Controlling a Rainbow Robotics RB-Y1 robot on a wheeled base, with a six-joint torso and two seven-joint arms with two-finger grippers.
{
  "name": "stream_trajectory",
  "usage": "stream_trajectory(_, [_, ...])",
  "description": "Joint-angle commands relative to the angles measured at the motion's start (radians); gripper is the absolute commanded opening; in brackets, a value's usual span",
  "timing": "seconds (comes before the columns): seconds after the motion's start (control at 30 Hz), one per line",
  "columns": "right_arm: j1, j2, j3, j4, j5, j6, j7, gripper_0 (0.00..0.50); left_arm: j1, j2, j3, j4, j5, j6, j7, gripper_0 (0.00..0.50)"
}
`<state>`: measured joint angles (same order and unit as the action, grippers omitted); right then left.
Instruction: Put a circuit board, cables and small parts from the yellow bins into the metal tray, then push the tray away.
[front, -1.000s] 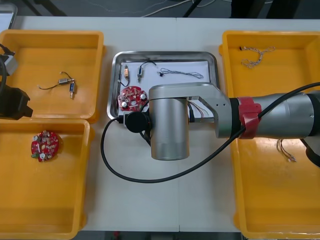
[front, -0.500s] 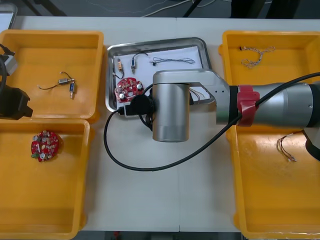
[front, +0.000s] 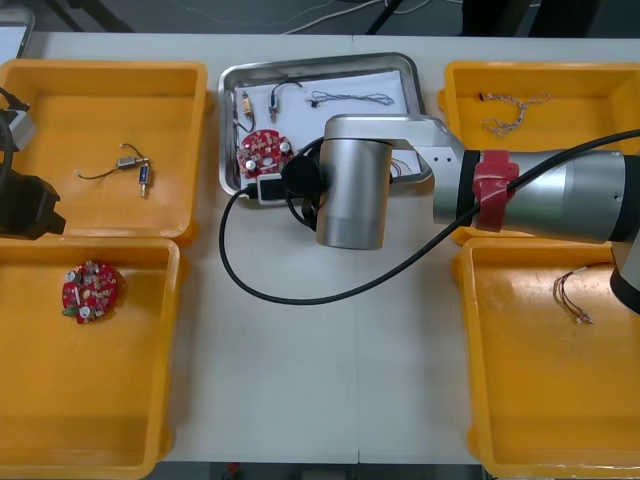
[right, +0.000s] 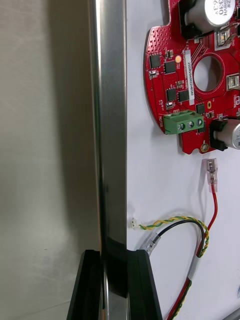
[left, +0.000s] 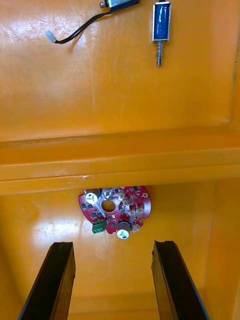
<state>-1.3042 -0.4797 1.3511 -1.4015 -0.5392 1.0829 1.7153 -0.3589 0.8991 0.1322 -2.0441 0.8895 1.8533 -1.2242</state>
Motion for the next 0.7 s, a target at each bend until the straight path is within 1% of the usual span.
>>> stream_trajectory(0.03, [-0.064,0.029,-0.013,0.049,0.001,-0.043,0.026,0.0,0.015,0.046,0.03,-0.03,-0.009,-0.003,-0.067,0.454])
stream_trajectory(0.23, [-0.064,0.05,-0.029,0.098,-0.001,-0.077,0.026,0.0,0.015,0.046,0.03,-0.03,-0.009,-0.003,-0.067,0.451])
stream_trajectory(0.53, [-0.072,0.062,-0.035,0.111,-0.001,-0.078,0.02,0.0,0.015,0.046,0.03,-0.03,-0.009,-0.003,-0.067,0.454])
stream_trajectory(0.6, [-0.072,0.062,-0.035,0.108,-0.001,-0.078,0.023,0.063,0.015,0.046,0.03,-0.03,-0.009,-0.003,-0.067,0.453])
stream_trajectory(0.63, [-0.072,0.062,-0.035,0.105,-0.001,-0.078,0.026,0.159,0.015,0.046,0.03,-0.03,-0.009,-0.003,-0.067,0.453])
stream_trajectory(0.67, [-0.072,0.062,-0.038,0.104,-0.001,-0.078,0.026,0.292,0.015,0.046,0.03,-0.03,-0.009,-0.003,-0.067,0.451])
stream_trajectory(0.7, [-0.072,0.062,-0.04,0.102,-0.001,-0.078,0.026,0.403,0.015,0.046,0.03,-0.03,-0.009,-0.003,-0.067,0.452])
